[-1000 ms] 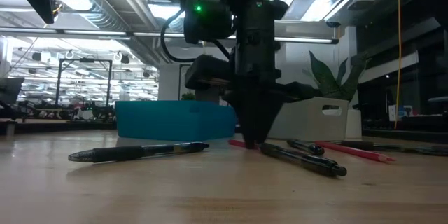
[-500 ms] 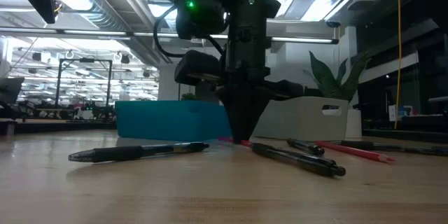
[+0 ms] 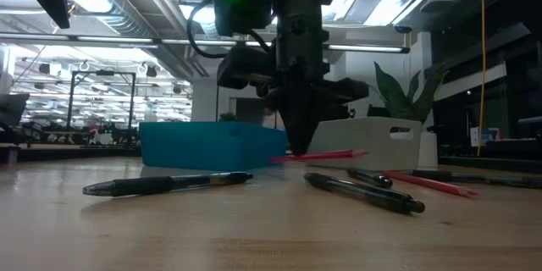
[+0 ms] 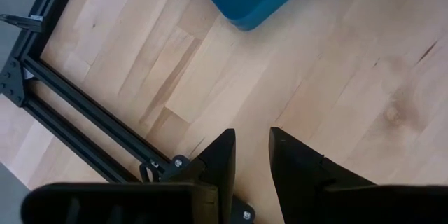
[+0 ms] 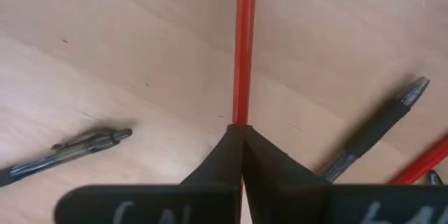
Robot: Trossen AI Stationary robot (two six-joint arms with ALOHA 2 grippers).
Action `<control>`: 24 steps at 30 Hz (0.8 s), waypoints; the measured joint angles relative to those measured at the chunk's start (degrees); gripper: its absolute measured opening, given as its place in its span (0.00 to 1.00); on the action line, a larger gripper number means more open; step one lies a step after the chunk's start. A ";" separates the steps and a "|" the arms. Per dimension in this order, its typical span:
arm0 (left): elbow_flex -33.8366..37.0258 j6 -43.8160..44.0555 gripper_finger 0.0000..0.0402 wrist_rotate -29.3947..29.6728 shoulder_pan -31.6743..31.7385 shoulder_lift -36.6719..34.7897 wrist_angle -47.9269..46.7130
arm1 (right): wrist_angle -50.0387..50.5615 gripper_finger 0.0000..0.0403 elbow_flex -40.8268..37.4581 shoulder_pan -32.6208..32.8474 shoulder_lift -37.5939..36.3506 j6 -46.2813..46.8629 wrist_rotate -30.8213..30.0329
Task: Sort pens & pencils
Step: Put the red pencil into the blue bin
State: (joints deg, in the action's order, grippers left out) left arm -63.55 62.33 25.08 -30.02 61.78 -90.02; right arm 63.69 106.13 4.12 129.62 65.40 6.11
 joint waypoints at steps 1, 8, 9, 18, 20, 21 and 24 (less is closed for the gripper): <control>0.00 0.00 0.20 0.00 0.00 0.00 0.00 | 0.04 0.02 0.00 0.00 0.00 0.01 -0.04; 0.00 0.00 0.20 0.00 0.00 0.00 0.00 | 0.04 0.01 0.00 0.00 -0.07 0.01 -0.02; 0.00 0.00 0.20 0.00 0.00 0.00 0.00 | 0.08 0.02 0.00 0.00 -0.07 0.03 -0.02; 0.00 0.00 0.20 -0.02 0.00 0.00 0.00 | 1.25 0.04 0.00 0.00 -0.18 -1.70 -0.98; 0.00 0.00 0.20 -0.01 0.00 0.00 0.00 | 1.67 0.07 0.02 0.00 -0.20 -1.80 -1.43; 0.00 0.00 0.20 -0.02 0.00 0.00 0.00 | 2.04 0.08 0.02 -0.06 -0.20 -1.84 -1.51; 0.00 0.00 0.20 -0.02 -0.01 0.00 0.00 | 3.70 0.13 0.02 -0.23 -0.20 -1.85 -1.52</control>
State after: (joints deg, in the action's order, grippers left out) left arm -63.55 62.33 25.06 -30.03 61.78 -90.02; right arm 67.39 106.15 3.89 129.43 63.55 4.59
